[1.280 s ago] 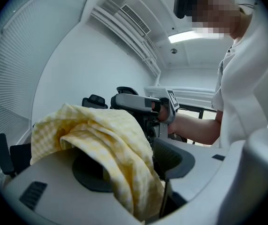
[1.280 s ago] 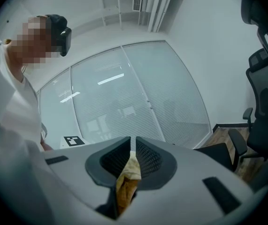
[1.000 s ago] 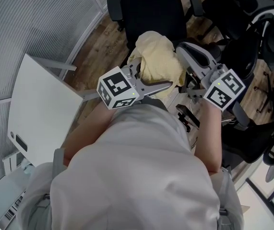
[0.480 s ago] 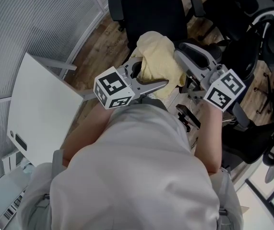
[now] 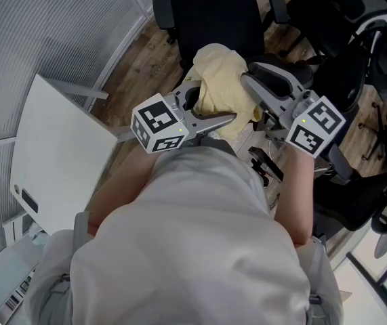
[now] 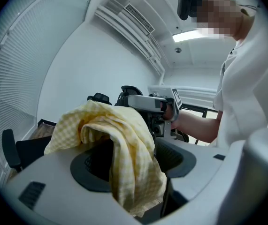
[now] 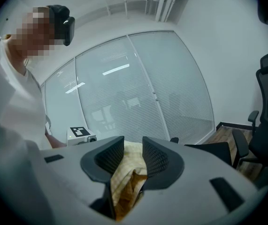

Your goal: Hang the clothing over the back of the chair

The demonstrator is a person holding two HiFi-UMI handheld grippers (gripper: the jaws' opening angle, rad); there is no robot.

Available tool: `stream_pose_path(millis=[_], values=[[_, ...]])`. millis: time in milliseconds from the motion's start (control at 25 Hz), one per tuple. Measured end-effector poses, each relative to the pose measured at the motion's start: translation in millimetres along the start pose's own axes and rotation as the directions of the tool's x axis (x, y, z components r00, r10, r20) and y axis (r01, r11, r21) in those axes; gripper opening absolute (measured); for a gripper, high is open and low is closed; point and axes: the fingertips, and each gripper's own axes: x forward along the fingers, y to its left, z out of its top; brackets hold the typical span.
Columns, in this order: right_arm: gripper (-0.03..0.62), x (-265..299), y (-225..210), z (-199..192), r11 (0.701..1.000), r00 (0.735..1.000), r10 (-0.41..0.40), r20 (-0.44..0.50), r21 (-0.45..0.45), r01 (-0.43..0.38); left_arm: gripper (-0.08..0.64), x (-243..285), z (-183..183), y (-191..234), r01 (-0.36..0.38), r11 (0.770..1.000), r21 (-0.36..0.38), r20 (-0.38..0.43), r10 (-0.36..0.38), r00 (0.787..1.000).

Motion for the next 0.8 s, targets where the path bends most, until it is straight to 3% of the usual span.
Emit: stream_pose_path(millis=[800], values=[[0.114, 2.4, 0.8, -13.6, 0.997, 0.994, -0.033, -0.103, -0.074, 0.025, 0.273, -18.5, -4.9, 10.4, -0.047, 0.999, 0.003, -0.010, 0.047, 0.999]])
